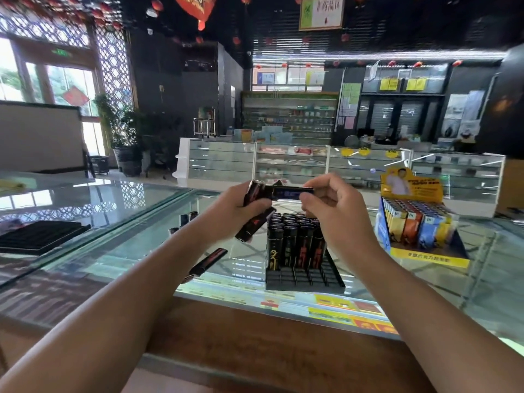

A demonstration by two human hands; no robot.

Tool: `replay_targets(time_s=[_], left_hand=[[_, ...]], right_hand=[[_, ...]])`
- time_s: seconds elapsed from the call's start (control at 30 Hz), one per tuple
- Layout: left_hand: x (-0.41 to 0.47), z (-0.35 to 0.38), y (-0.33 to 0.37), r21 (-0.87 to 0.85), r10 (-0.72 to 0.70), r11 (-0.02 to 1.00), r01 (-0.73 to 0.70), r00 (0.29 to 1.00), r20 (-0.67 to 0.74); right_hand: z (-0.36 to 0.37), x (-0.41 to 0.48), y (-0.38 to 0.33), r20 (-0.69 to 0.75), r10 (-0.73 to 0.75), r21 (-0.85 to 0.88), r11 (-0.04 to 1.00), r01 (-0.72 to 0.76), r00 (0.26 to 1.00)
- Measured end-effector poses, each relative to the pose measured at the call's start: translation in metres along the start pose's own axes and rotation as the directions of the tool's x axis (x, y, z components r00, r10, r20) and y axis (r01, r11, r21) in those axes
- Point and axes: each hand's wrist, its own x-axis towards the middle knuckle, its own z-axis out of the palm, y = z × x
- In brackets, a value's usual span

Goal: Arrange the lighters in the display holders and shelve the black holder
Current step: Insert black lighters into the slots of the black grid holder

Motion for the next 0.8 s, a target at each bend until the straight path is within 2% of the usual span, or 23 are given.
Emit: replay_targets(time_s=[0.1, 0.23, 0.3, 0.4, 0.57, 0.67, 0.8], left_hand=[[0.001, 0.005, -0.002, -0.081, -0.047, 0.996, 0.043, 0.998, -0.050], [0.003, 0.012, -0.007, -0.148, -0.031, 0.989, 0.018, 0.996, -0.085], [0.004, 0.012, -0.011, -0.230, -0.061, 0.973, 0.030, 0.990, -0.127], [0.005, 0.012, -0.020, -0.344, -0.182, 0.932, 0.115, 0.968, -0.171], [0.006, 0.015, -0.030, -0.466, -0.297, 0.861, 0.202, 0.945, -0.139], [0.006, 0.016, -0.032, -0.468, -0.297, 0.858, 0.212, 0.948, -0.114], [0.006, 0.019, -0.036, -0.409, -0.286, 0.886, 0.220, 0.952, -0.107]], right_hand=[[-0.007, -0.005, -0.001, 0.078, -0.057, -0.153, 0.986, 0.068, 0.995], [-0.010, -0.008, -0.001, 0.189, -0.082, -0.316, 0.938, 0.139, 0.979], [-0.014, -0.005, -0.001, 0.167, -0.032, -0.297, 0.951, 0.081, 0.985], [-0.023, -0.002, -0.004, 0.138, 0.033, -0.214, 0.977, -0.003, 0.990], [-0.042, 0.002, -0.005, 0.142, 0.032, -0.187, 0.982, -0.005, 0.989], [-0.048, 0.004, 0.001, 0.082, 0.037, -0.171, 0.985, -0.023, 0.996], [-0.053, 0.005, 0.007, 0.071, 0.078, -0.165, 0.984, -0.066, 0.994]])
